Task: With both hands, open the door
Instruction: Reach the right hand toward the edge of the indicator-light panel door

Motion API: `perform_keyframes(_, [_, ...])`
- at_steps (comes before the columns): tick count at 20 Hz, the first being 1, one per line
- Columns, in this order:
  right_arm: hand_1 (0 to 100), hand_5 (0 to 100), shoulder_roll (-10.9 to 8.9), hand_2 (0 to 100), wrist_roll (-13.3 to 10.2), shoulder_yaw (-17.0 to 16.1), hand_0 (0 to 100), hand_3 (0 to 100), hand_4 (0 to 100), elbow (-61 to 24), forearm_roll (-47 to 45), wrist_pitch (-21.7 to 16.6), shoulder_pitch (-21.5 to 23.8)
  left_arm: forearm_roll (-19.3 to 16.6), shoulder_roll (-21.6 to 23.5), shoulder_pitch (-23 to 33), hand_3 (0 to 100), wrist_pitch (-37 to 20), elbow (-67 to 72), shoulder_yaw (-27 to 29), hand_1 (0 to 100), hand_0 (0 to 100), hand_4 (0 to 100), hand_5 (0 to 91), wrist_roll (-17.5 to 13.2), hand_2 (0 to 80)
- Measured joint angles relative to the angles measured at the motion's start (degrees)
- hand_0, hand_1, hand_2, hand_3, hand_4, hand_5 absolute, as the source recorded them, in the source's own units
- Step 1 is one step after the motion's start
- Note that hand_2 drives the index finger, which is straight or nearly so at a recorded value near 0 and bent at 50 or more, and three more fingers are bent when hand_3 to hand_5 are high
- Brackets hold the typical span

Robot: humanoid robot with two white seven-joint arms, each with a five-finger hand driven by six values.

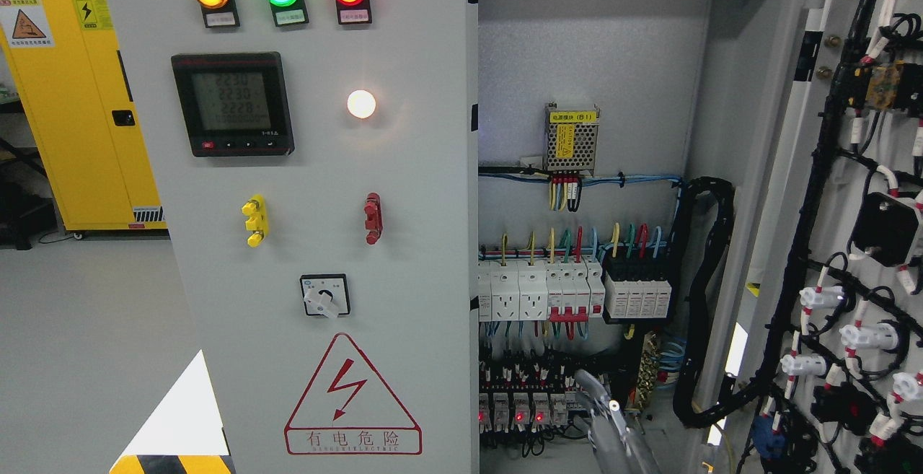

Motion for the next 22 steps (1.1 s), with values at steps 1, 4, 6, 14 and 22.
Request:
perform_keyframes(1, [12,0,0.55,0,0.0,0.0,20,0,0,0.6,0.0,0.6,-1.9,0.0,0.0,0.0,0,0.0,0.0,0.0,0,0,0,0.0,-0.1,0.0])
perform_keyframes(4, [12,0,1.97,0,0.0,0.0,20,0,0,2.6,-0.2,1.3,-7.0,0.0,0.0,0.0,0,0.1,0.0,0.0,0,0,0,0.0,-0.1,0.0])
perform_keyframes(6, [12,0,2.82,0,0.0,0.0,20,0,0,4.0,-0.2,1.5,-9.9,0.0,0.0,0.0,0,0.2,0.0,0.0,0,0,0,0.0,0.2,0.0])
perform_keyframes(14, [12,0,5.11,0,3.7,-0.3,20,0,0,11.2,-0.6,2.9,-18.6,0.0,-0.1,0.1,0,0.2,0.1,0.0,0,0,0,0.0,0.5,0.0])
perform_keyframes(22, [12,0,6.22,0,7.2,-3.3,20,0,0,17.5,-0.9,4.3,-23.4,0.0,-0.1,0.1,0,0.4,0.1,0.0,0,0,0,0.0,0.5,0.0])
